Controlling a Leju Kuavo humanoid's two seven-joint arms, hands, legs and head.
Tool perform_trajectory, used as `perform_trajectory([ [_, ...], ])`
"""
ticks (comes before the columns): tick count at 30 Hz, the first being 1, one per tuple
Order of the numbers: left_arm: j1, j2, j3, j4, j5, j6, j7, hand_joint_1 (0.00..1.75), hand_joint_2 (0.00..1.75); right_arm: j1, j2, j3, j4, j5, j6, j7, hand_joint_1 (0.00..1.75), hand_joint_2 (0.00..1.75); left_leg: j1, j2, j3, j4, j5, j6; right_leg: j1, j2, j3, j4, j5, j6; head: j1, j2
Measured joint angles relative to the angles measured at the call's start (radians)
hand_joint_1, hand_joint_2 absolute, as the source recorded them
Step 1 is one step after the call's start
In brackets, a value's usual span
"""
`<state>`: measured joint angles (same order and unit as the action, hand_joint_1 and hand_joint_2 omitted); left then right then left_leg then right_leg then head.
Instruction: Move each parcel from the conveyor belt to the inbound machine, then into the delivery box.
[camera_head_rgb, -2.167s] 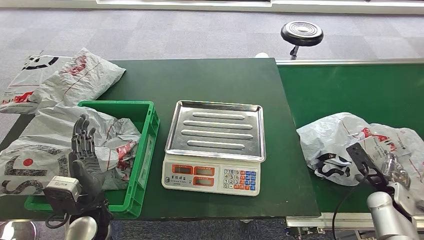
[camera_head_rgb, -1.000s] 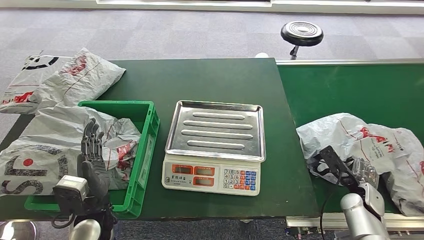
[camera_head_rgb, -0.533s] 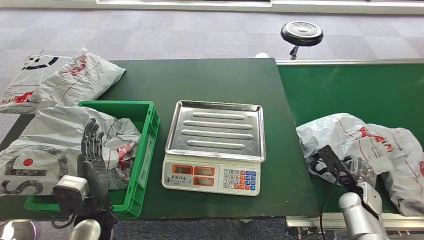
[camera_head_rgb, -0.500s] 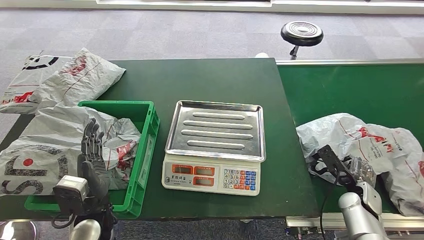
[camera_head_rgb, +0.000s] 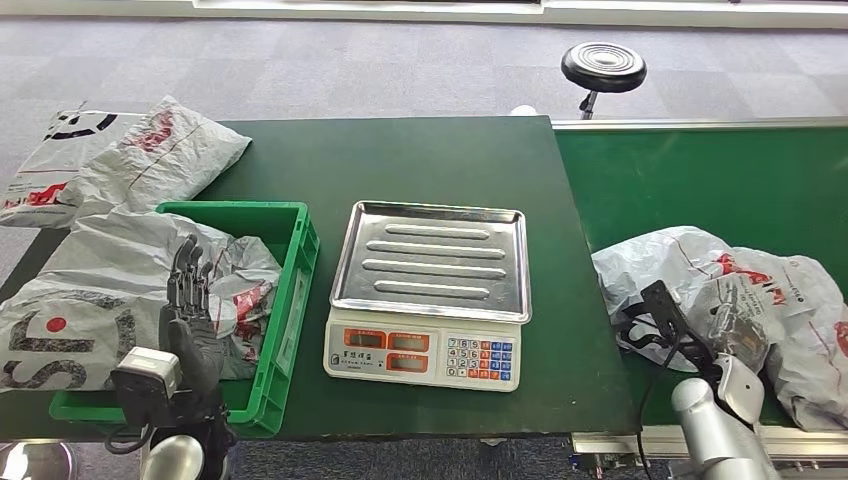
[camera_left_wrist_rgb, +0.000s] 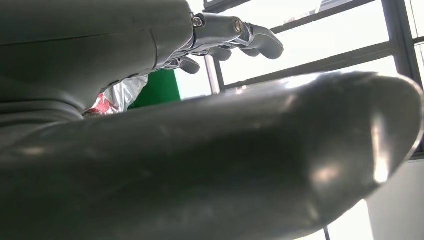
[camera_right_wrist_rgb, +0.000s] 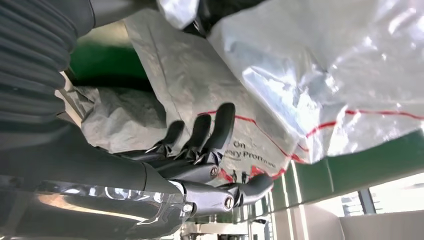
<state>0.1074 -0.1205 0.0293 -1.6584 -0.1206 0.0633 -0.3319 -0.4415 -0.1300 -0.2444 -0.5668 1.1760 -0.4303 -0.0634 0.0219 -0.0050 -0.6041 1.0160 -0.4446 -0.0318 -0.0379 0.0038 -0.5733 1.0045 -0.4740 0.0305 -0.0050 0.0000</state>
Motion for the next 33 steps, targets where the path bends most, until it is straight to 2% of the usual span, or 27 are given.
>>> perform_trajectory([
  [9,-0.018,0.000,-0.017,0.018,-0.019,0.003,0.014,0.00,0.00,-0.078,0.034,0.017,0.047,0.037,-0.055,-0.023,0.00,1.75,0.000,0.000,0.000,0.000,0.000,0.000,0.000,0.000,0.000,0.000,0.000,0.000,0.000,0.000],
  [17,-0.019,0.000,-0.036,0.030,-0.034,0.003,0.014,0.00,0.00,-0.098,0.057,0.035,0.064,0.051,-0.035,-0.024,0.00,1.75,0.000,0.000,0.000,0.000,0.000,0.000,0.000,0.000,0.000,0.000,0.000,0.000,0.000,0.000],
  [24,-0.020,0.002,-0.054,0.044,-0.030,-0.011,0.016,0.00,0.00,-0.117,0.065,0.050,0.105,0.071,0.122,0.072,0.00,1.75,0.000,0.000,0.000,0.000,0.000,0.000,0.000,0.000,0.000,0.000,0.000,0.000,0.000,0.000],
  [28,-0.025,0.005,-0.063,0.055,-0.024,-0.028,0.028,0.00,0.00,-0.114,0.065,0.052,0.129,0.056,0.260,0.131,0.00,1.75,0.000,0.000,0.001,0.000,0.000,0.000,0.000,0.000,0.000,0.000,0.000,0.000,0.000,0.000],
  [33,-0.029,0.009,-0.073,0.066,-0.022,-0.032,0.033,0.00,0.00,-0.106,0.063,0.052,0.143,0.045,0.305,0.139,0.00,1.75,0.000,0.000,0.001,0.000,0.000,0.000,0.000,0.000,0.000,0.000,0.000,0.000,0.000,0.000],
])
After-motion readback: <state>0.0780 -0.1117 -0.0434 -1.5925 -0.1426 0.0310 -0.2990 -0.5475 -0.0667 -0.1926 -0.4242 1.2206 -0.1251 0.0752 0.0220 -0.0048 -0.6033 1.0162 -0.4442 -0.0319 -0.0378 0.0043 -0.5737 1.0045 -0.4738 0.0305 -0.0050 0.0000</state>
